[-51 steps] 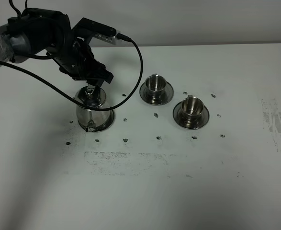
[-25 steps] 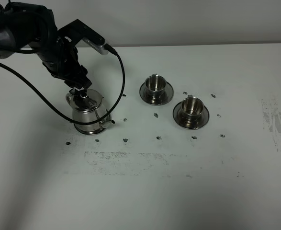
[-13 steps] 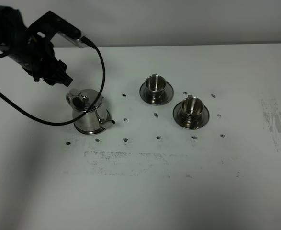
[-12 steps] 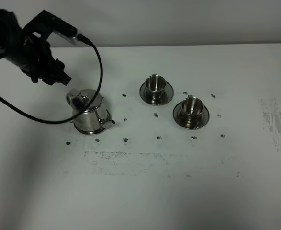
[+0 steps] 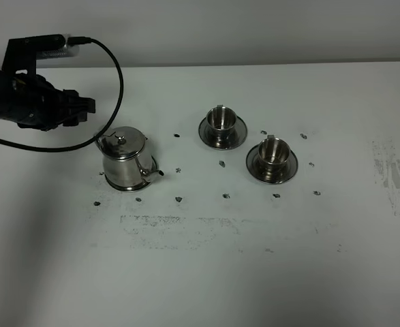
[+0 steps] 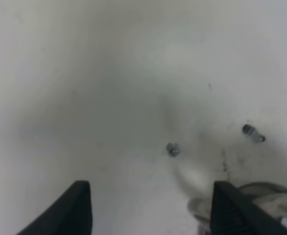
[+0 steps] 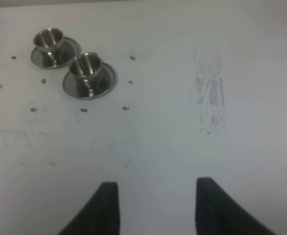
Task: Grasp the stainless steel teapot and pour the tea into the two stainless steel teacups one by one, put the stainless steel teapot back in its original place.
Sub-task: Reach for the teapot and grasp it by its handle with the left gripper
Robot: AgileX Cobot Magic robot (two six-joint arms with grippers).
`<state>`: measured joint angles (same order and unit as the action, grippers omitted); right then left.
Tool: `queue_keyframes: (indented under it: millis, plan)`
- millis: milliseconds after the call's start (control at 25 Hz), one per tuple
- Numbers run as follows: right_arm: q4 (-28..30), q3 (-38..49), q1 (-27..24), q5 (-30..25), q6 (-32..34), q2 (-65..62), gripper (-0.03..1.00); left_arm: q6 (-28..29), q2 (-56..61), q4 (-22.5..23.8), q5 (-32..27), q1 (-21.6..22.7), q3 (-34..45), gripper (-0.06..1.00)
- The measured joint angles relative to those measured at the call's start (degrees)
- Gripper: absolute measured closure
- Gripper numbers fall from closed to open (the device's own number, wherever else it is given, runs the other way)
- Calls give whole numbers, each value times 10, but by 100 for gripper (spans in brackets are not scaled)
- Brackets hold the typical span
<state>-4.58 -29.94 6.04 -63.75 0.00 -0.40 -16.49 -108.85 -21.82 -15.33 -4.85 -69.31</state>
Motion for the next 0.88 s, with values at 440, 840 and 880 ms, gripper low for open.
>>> queue_keyframes:
  millis: [440,840,880]
  plan:
    - [0,0,0,0,0,0,62,0,-50,-66,-14,0,-21,42]
    - [0,0,0,0,0,0,62,-73,-52,-60,-52,2,-21,42]
    - [0,0,0,0,0,0,62,-82,-52,-54,-59,3,-21,42]
